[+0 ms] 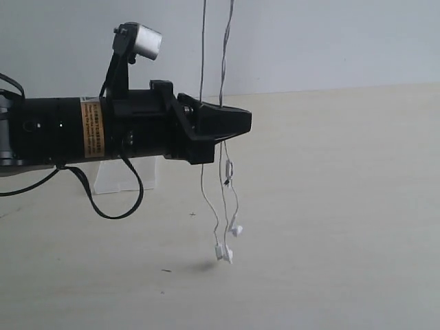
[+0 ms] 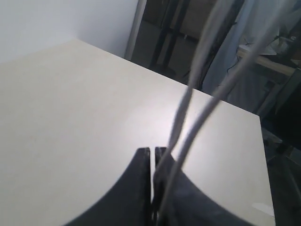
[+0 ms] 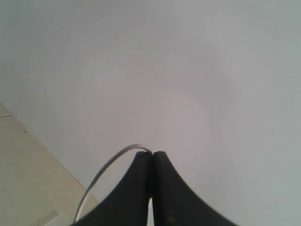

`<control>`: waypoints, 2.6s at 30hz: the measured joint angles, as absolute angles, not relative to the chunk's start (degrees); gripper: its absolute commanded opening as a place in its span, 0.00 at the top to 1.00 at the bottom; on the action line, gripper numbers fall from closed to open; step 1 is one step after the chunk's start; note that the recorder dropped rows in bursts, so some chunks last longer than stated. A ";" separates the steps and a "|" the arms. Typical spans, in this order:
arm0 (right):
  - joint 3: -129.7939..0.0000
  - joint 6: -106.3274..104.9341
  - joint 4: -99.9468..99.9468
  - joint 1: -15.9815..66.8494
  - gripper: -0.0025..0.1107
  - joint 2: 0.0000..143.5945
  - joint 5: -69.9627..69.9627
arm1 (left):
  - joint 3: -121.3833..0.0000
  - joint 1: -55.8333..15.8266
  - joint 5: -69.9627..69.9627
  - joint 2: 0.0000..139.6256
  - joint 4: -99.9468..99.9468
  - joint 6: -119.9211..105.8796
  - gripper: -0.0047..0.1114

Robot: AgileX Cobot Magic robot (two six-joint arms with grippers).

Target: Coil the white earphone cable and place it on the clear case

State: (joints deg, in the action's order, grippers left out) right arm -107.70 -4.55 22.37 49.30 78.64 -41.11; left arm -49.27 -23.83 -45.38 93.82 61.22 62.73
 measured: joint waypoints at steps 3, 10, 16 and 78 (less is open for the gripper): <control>-107.99 -4.55 22.37 49.30 0.98 78.64 -41.11 | -49.27 -23.83 -47.27 93.82 62.55 62.99 0.74; -107.99 -4.55 22.37 49.30 0.98 78.64 -42.03 | -49.27 -23.83 -48.49 93.82 62.90 64.72 0.59; -107.99 -4.55 22.37 49.30 0.98 78.64 -42.24 | -49.27 -23.83 -48.49 93.82 62.90 65.09 0.67; -79.12 -1.67 5.45 49.30 0.98 54.46 -68.67 | -58.11 -23.83 -29.86 80.52 71.68 80.72 0.96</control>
State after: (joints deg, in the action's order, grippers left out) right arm -79.12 -1.67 5.45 49.30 54.46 -68.67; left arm -58.11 -23.83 -29.86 80.52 71.68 80.72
